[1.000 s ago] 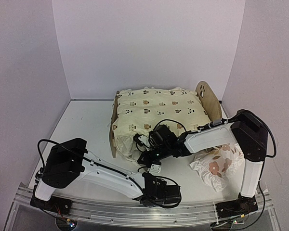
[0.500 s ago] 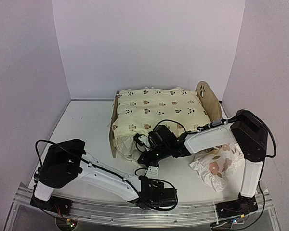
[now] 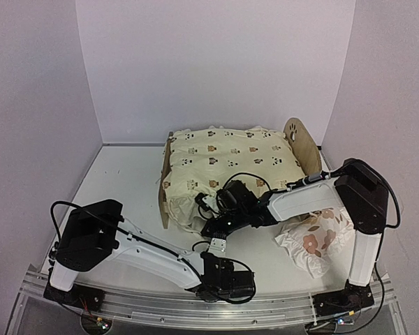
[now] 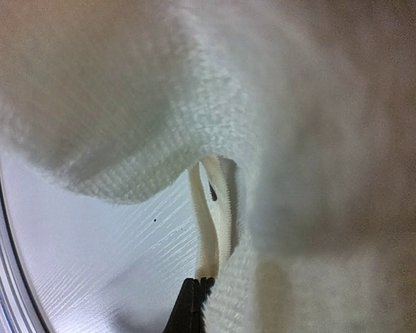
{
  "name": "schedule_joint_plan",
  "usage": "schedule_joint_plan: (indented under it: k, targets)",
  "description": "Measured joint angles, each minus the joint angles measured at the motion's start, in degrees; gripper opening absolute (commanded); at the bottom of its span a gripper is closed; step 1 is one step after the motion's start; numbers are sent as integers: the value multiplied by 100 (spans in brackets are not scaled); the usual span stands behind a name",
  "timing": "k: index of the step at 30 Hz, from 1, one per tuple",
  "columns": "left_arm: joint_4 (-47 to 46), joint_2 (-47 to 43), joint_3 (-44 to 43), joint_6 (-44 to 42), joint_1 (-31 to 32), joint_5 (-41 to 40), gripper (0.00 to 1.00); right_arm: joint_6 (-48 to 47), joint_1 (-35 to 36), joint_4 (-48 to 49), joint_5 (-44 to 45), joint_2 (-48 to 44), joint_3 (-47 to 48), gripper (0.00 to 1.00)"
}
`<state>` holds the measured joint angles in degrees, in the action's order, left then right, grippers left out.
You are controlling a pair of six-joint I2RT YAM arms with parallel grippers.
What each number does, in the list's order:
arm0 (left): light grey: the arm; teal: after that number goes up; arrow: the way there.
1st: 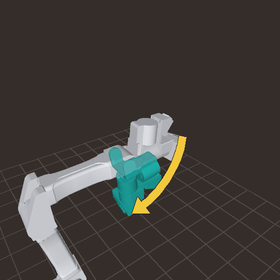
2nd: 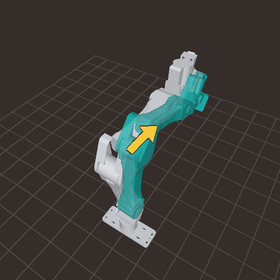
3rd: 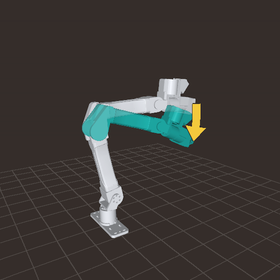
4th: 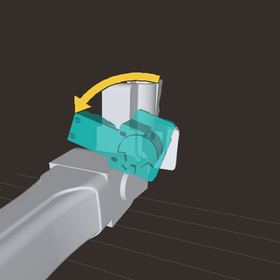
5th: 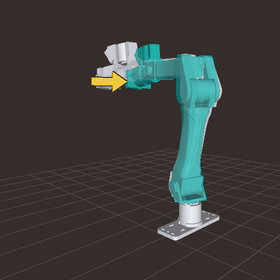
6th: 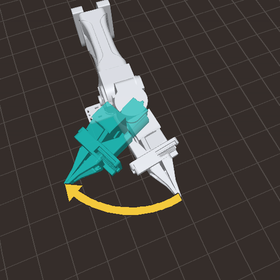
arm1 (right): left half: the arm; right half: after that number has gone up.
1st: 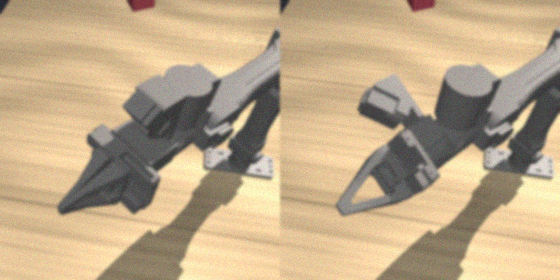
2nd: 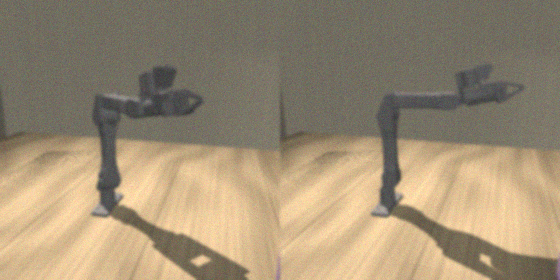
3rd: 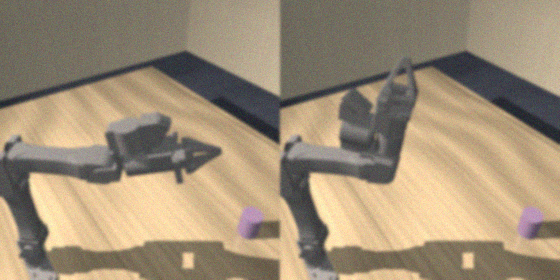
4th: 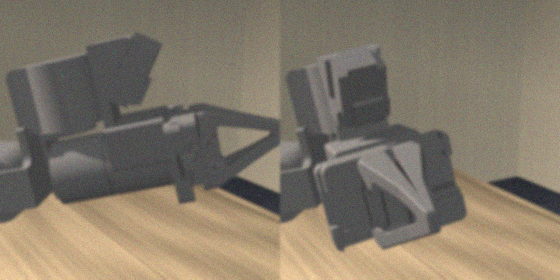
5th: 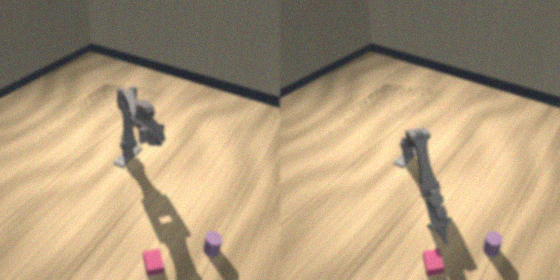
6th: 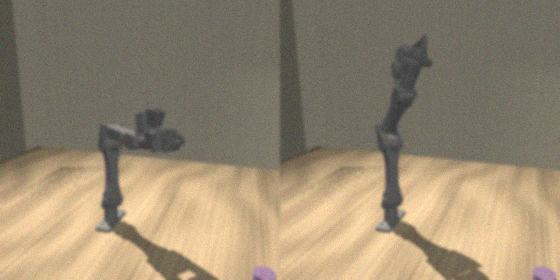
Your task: Set up the pet bed
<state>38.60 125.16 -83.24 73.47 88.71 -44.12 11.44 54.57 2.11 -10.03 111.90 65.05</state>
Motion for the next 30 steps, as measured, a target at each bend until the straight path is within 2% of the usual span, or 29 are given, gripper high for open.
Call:
schedule_joint_plan:
  k: [2,6,7,14,26,27,28,30]
  targets:
    - [7,0,0,7,-6,-34,37,19,0,0,-8,0,1,0]
    - [79,0,0,14,-38,-112,4,37,0,-2,-14,0,1,0]
    - [89,0,0,16,-45,-127,0,42,0,-1,-13,0,3,0]
    - [70,-64,101,-6,-59,-155,0,91,0,-14,-9,0,10,0]
    - [34,-1220,1514,-17,-224,428,1,403,0,-377,-182,-215,20,0]
    - [31,-1320,1580,-18,-232,471,4,423,0,-428,-186,-247,36,0]
    - [15,-1412,1633,-27,-230,506,12,451,0,-480,-187,-271,63,0]
    - [-93,-1581,1726,-101,-222,561,36,511,0,-567,-186,-284,152,0]
